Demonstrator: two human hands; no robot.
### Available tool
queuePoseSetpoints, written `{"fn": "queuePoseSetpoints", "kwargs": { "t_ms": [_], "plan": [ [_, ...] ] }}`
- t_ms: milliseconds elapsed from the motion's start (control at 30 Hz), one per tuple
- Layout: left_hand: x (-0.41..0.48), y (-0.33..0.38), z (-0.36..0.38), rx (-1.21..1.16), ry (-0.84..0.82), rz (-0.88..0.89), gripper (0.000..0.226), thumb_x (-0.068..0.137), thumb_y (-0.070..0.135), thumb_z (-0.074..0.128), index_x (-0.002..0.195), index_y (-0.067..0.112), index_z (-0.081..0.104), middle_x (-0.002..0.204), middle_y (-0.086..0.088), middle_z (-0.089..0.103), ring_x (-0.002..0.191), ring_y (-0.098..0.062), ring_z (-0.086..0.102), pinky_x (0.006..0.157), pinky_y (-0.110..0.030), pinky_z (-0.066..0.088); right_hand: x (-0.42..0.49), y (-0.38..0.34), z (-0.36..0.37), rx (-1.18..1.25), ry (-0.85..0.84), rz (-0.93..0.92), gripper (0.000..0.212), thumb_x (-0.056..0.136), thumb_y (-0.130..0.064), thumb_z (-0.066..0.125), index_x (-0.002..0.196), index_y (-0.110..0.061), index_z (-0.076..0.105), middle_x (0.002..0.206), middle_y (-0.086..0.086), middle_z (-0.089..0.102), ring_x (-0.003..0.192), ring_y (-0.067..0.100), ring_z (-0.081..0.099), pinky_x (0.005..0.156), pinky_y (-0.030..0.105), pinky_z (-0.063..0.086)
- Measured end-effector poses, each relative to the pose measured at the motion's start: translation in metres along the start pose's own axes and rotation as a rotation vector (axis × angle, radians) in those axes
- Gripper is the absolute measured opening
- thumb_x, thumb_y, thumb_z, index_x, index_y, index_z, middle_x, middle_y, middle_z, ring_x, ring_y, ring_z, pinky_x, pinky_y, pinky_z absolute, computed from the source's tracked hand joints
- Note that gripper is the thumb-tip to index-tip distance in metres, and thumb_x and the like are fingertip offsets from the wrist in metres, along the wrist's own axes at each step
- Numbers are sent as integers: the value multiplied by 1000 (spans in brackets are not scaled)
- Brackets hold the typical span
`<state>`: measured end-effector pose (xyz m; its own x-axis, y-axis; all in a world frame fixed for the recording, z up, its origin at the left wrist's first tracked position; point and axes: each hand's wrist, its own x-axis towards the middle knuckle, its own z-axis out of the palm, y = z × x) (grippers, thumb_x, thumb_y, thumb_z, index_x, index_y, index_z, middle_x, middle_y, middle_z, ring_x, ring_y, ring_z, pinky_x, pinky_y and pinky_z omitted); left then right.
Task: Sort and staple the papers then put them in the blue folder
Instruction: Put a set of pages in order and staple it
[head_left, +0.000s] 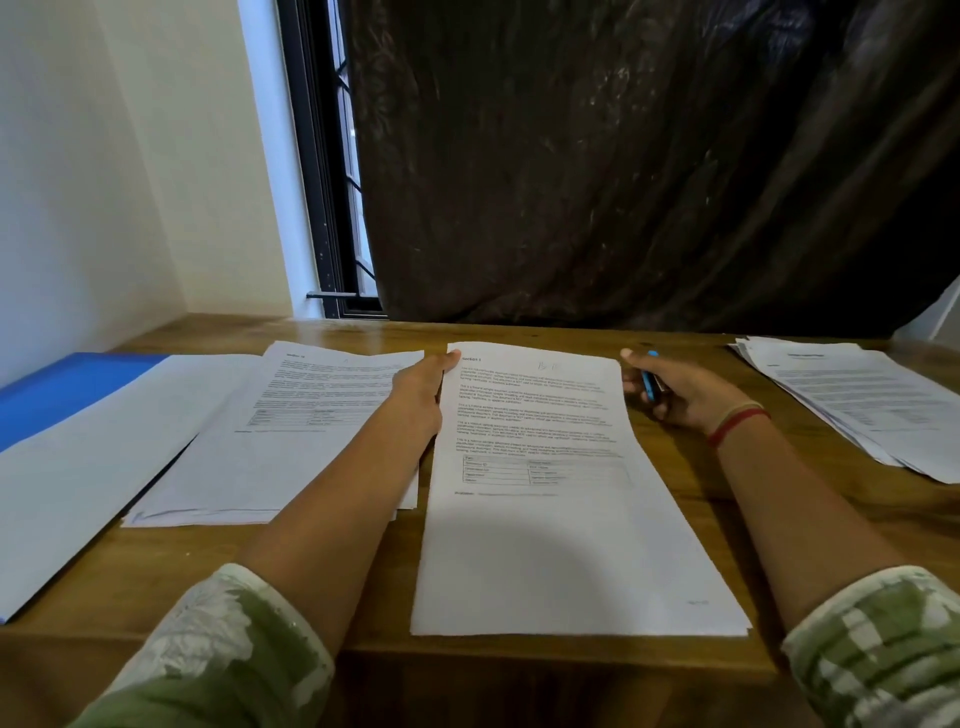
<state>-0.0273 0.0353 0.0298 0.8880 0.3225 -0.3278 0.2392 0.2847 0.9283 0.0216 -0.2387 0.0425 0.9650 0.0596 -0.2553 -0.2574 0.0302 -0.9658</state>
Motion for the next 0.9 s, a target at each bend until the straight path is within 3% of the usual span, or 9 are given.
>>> {"fn": "queuePoseSetpoints", "kwargs": {
  "t_ms": [167,267,333,400,467,500,667,800,900],
  "plan": [
    [8,-1,-6,-115,-5,62,43,86,36,68,124,19,57,111,-4,70,90,-21,70,82,-36,56,4,5,0,81,-74,35,47,88,-44,66,119,-10,57,107,11,68,58,18,70,39,20,48],
    [12,-1,-3,-187,-24,143,45,90,28,64,129,8,53,131,-15,59,79,-19,60,77,-35,52,10,6,0,44,-159,29,46,79,-53,70,100,-14,59,73,2,67,44,8,62,38,17,45],
    [14,1,-3,-228,-23,155,39,91,27,62,124,8,55,131,-16,58,78,-20,59,78,-37,52,7,6,0,10,-180,2,35,85,-40,70,100,-11,60,74,4,69,52,11,67,43,21,50],
    [16,3,-5,-278,-35,132,41,89,28,65,125,9,57,123,-13,65,85,-21,66,83,-40,56,5,6,-1,-97,-184,-27,46,76,-32,78,113,-9,61,99,9,74,80,19,74,66,30,60],
    [16,6,-10,-348,-29,101,36,86,25,70,118,13,62,109,-9,71,92,-25,70,87,-45,55,2,8,-2,-220,-184,-41,69,66,-34,87,125,-14,57,115,5,71,104,25,69,93,38,55],
    [17,7,-12,-372,-21,100,33,86,24,70,116,13,62,106,-7,72,93,-25,70,87,-46,55,4,9,-4,-257,-214,-52,72,64,-36,89,125,-17,57,117,3,71,109,26,67,99,40,51],
    [23,10,-25,-440,38,77,35,84,25,71,115,14,63,100,-7,74,91,-27,71,87,-49,53,-4,8,-1,-337,-206,-22,68,58,-40,90,114,-24,55,117,3,68,113,26,63,105,43,45],
    [23,14,-30,-508,47,80,30,84,21,71,113,14,63,102,-9,73,92,-30,70,84,-54,53,26,18,-17,-347,-180,-3,103,41,-50,97,129,-29,47,136,1,56,124,30,56,105,50,45],
    [25,17,-35,-472,98,107,32,85,19,70,115,12,61,98,-9,74,87,-28,72,81,-53,56,32,18,-14,-303,-213,-9,113,33,-47,99,132,-26,48,135,3,58,120,31,58,103,51,46]
  ]
}}
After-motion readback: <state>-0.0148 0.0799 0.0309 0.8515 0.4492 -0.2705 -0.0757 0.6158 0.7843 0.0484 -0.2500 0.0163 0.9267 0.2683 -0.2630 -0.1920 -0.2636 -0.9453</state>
